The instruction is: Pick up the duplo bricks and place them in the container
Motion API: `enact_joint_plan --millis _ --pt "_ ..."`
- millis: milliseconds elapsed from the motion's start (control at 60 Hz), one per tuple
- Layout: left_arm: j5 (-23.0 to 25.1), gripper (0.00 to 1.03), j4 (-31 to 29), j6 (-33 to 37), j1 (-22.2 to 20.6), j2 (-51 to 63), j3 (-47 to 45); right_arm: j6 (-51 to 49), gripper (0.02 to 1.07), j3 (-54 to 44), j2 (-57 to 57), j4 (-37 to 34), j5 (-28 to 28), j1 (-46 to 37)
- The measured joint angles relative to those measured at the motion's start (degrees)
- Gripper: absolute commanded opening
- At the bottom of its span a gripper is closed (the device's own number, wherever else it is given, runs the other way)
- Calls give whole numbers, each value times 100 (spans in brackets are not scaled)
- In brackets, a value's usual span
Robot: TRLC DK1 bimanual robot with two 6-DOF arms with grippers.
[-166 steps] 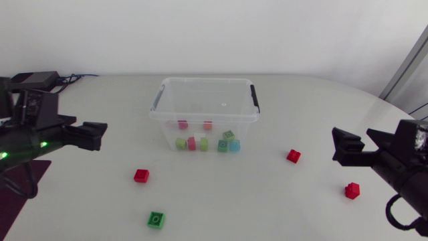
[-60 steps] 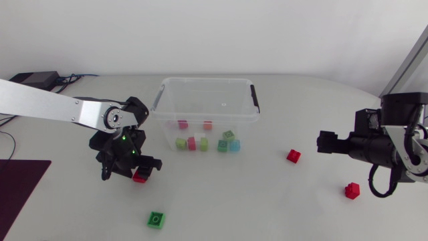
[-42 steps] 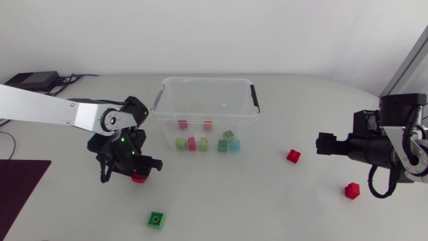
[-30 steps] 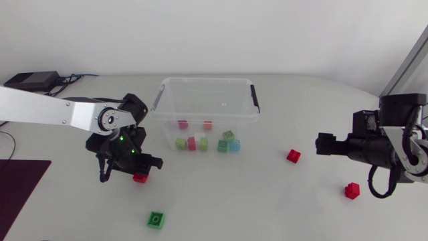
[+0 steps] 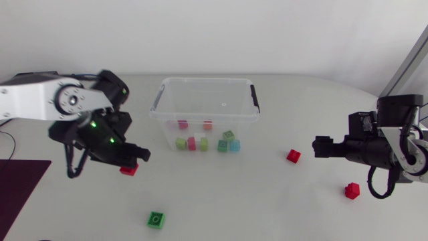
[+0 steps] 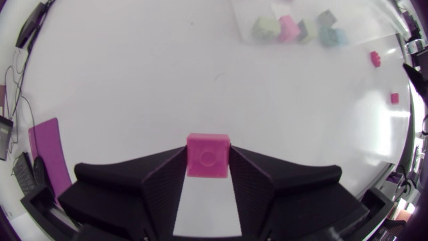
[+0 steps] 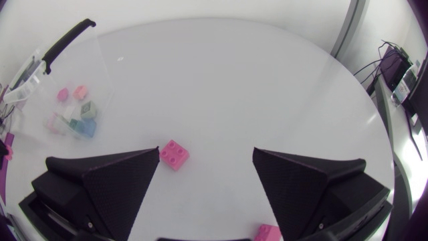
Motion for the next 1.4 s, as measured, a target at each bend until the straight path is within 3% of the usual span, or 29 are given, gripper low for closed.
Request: enact_joint_plan --millis 100,267,450,617,700,733,750,767,783,800,817,967,1150,1317,1400 --pt "-17 38 -328 70 -149 -682 713 -258 103 155 247 -369 -4 24" --pt "-15 38 -337 83 -367 -885 2068 -737 103 636 721 -850 -20 114" --pt "450 39 452 85 -442 -468 2402 -1550 103 892 1014 -1172 107 236" --pt "791 39 1279 203 -461 463 2411 -2103 102 914 1311 -1174 -859 205" --pt "892 40 1556 282 -461 820 2490 -2212 102 1073 1528 -1174 -1051 87" --pt "894 45 1637 313 -461 999 2590 -2295 102 1163 1631 -1172 -1051 44" --pt "894 55 1661 326 -461 1075 2640 -2339 102 1196 1668 -1174 -1051 28" --pt "894 58 1663 356 -461 1211 2747 -2413 102 1246 1727 -1176 -1049 22" --pt "894 83 1668 376 -461 1279 2798 -2457 102 1272 1753 -1191 -1047 17" --pt "894 85 1637 393 -461 1379 2879 -2570 102 1327 1805 -1281 -1051 20" --pt "894 100 1606 404 -461 1432 2931 -2638 102 1370 1834 -1342 -1054 20" --pt "892 100 1165 470 -431 1561 3191 -3394 102 1777 2350 -1849 -1054 31" --pt "887 99 90 581 -192 1088 3348 -3939 102 2387 3095 -1923 -1051 31" --pt "789 99 -424 603 -107 -286 2345 -4245 102 2758 3628 -1952 -1056 31" --pt "730 98 -699 603 -153 -673 1641 -4325 95 2782 3768 -1991 -1056 39"
